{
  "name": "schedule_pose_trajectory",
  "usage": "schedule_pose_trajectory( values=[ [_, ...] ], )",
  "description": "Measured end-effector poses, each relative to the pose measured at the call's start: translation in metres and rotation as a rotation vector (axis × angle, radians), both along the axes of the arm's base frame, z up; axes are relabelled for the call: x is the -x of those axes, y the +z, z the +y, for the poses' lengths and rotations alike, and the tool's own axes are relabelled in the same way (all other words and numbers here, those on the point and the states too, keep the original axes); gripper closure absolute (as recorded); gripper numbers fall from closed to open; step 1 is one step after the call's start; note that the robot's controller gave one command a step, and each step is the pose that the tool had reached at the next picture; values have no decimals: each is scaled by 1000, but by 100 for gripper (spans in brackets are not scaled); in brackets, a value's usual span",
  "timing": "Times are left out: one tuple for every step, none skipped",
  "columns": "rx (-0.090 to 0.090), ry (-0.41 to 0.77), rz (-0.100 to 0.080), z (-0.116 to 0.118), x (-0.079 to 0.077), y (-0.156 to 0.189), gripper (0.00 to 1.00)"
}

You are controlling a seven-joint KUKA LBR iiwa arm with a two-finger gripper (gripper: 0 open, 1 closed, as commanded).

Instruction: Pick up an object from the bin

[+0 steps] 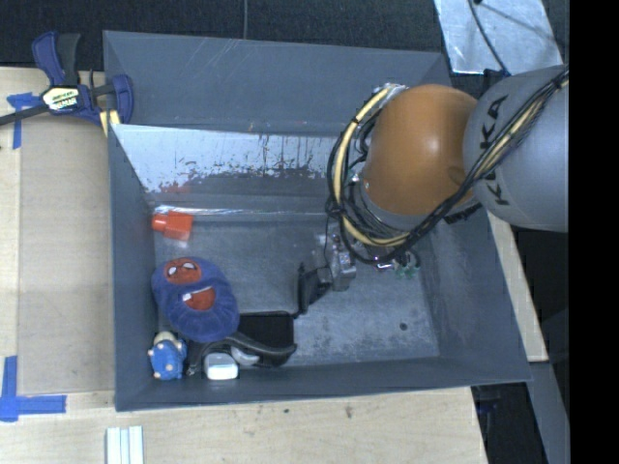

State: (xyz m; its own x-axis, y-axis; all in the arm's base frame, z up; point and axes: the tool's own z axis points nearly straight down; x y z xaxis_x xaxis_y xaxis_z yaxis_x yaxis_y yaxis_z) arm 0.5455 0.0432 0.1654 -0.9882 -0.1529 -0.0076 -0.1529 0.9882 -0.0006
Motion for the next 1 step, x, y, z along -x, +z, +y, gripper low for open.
schedule_pose_trajectory(
  values=[
    [0, -2, 0, 0, -1, 21, 100]
  ],
)
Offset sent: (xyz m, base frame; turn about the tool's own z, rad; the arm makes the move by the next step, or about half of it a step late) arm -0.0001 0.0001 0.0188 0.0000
